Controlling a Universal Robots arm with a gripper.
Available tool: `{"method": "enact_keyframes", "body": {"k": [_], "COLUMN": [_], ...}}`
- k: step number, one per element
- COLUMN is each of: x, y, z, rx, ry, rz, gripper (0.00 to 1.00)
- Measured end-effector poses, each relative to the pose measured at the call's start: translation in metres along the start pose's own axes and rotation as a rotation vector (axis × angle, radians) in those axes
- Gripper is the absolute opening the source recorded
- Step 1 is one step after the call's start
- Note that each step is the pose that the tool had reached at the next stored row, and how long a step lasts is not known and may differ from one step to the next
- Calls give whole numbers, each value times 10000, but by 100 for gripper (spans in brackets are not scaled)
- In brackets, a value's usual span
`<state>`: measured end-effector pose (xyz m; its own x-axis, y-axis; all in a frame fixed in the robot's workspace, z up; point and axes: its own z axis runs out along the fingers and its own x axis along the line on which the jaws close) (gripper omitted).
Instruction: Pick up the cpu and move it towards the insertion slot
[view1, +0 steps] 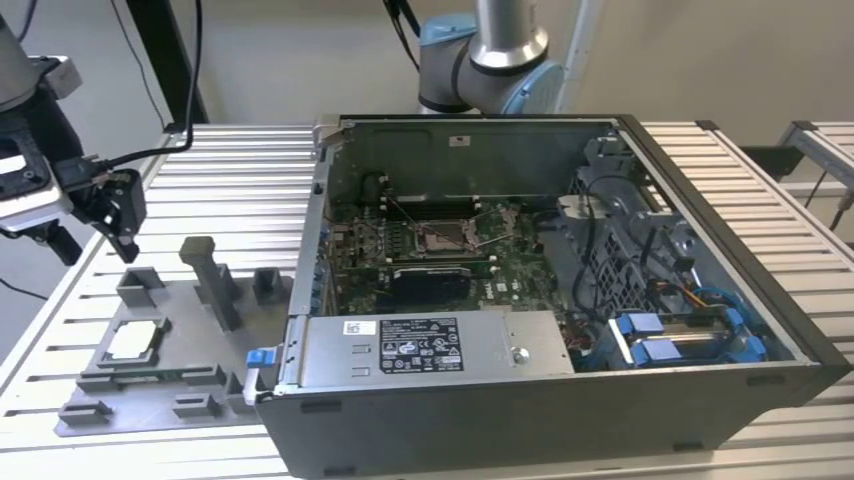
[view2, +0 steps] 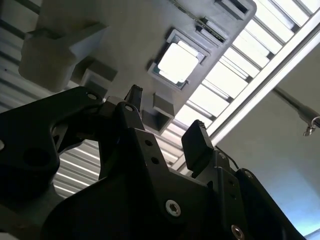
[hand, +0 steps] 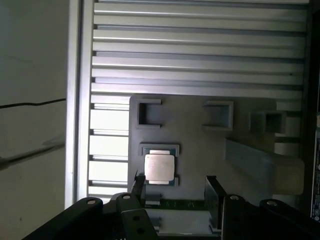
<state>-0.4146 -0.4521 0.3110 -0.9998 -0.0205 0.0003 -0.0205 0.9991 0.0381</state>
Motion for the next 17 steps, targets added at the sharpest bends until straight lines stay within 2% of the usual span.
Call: {"method": "enact_keyframes", "body": {"k": [9, 17], "x": [0, 3], "y": [-1, -3], "z": [20, 76], "rx": [-1, 0], "ry": [-2, -2], "rz": [0, 0], "gripper": [100, 100]}}
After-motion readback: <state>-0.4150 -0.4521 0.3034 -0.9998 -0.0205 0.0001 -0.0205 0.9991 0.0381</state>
